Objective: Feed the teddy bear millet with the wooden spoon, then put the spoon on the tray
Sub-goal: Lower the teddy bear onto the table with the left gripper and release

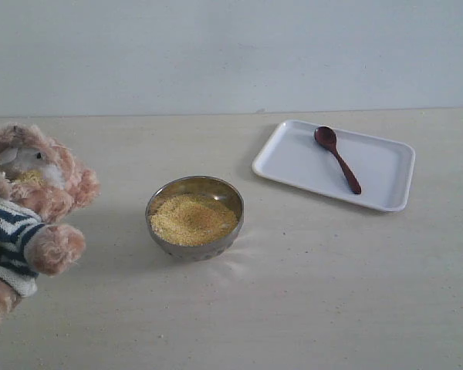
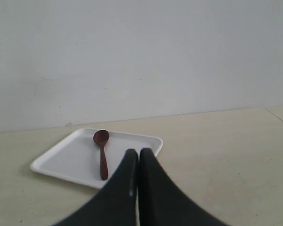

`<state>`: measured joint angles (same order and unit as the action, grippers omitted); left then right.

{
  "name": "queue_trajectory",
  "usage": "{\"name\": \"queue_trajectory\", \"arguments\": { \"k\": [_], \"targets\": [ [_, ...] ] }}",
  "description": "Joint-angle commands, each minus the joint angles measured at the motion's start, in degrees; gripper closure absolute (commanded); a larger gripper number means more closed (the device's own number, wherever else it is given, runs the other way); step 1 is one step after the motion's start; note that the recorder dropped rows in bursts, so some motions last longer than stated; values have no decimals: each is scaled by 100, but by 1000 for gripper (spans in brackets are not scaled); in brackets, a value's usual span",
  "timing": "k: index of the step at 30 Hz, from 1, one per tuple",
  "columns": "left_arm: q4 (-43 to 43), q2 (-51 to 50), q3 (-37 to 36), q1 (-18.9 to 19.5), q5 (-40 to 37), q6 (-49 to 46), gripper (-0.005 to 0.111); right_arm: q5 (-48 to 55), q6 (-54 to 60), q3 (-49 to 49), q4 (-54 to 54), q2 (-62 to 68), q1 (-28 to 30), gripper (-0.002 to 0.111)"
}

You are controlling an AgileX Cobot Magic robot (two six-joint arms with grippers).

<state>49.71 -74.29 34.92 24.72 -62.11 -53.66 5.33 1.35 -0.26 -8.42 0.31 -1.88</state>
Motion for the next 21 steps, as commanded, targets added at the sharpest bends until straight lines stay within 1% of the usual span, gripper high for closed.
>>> {"name": "queue_trajectory", "arguments": {
  "k": [1, 10, 16, 21],
  "targets": [
    [381, 90, 19, 9, -13, 6, 100, -52, 8, 26, -9, -31, 24, 108],
    [793, 90, 19, 9, 23, -14, 100, -51, 8, 26, -9, -31, 14, 108],
    [677, 90, 19, 9, 702, -35, 100, -51, 8, 26, -9, -31, 14, 108],
    [702, -69, 19, -64, 865, -35, 100, -51, 8, 26, -9, -31, 14, 108]
  ]
}}
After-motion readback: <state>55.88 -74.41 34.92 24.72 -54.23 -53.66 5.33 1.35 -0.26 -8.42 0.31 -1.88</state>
